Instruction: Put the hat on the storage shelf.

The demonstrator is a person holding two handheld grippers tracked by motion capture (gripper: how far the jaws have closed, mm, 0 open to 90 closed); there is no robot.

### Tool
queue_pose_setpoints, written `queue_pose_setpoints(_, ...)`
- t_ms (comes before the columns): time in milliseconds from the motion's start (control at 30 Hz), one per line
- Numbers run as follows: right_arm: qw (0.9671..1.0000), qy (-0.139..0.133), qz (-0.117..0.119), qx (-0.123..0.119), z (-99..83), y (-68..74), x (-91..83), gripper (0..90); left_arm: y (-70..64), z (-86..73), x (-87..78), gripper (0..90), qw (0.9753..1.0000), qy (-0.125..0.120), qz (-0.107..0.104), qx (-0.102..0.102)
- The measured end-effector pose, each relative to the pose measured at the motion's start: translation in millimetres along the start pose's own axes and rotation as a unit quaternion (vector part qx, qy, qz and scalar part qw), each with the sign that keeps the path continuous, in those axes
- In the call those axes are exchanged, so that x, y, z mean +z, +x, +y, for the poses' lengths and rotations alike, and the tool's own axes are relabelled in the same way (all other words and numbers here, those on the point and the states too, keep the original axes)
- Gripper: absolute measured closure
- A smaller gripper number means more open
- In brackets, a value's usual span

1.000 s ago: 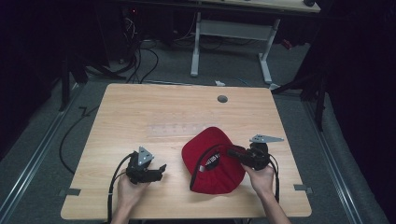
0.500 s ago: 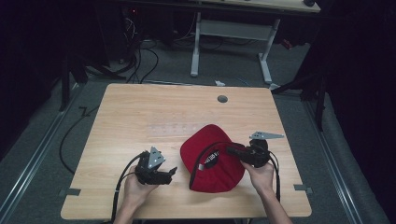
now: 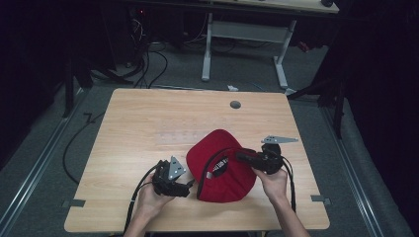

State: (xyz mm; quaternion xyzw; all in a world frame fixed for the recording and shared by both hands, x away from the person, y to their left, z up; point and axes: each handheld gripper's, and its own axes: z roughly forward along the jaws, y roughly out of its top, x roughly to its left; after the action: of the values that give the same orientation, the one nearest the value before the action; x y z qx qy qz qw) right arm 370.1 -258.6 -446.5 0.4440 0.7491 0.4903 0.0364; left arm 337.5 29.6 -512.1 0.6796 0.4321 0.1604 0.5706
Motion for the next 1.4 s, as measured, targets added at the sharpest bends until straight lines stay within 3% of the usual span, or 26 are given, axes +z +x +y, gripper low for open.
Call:
queue_pose_setpoints(200,0.9999,0.010,0.002,0.000,4.7,4.4,4.7,83.1,-4.3,5.2,0.5,15.2,0.9999,-0.015,-0.008,-0.001)
queue_pose_setpoints(600,0.9992,0.037,-0.002,0.013,4.5,2.2,8.9,82.9,-8.9,3.1,0.1,15.6,0.9995,-0.010,-0.010,0.028)
queue_pose_setpoints(800,0.9989,0.043,0.004,0.016,4.4,2.0,10.6,82.8,-8.6,6.5,-1.7,16.3,0.9995,-0.016,-0.021,0.015)
queue_pose_setpoints(967,0.9988,0.047,0.004,0.016,4.2,3.2,11.0,82.7,-10.5,6.6,-1.6,17.2,0.9992,-0.020,-0.018,0.029)
queue_pose_setpoints(1233,0.9987,0.050,0.005,0.010,5.0,6.2,9.8,82.5,-10.4,6.4,-2.6,23.9,0.9987,-0.023,-0.018,0.041)
queue_pose_setpoints(1400,0.9986,0.047,0.016,0.019,4.5,5.5,9.6,82.4,-9.6,7.1,-3.7,28.4,0.9987,-0.023,-0.017,0.041)
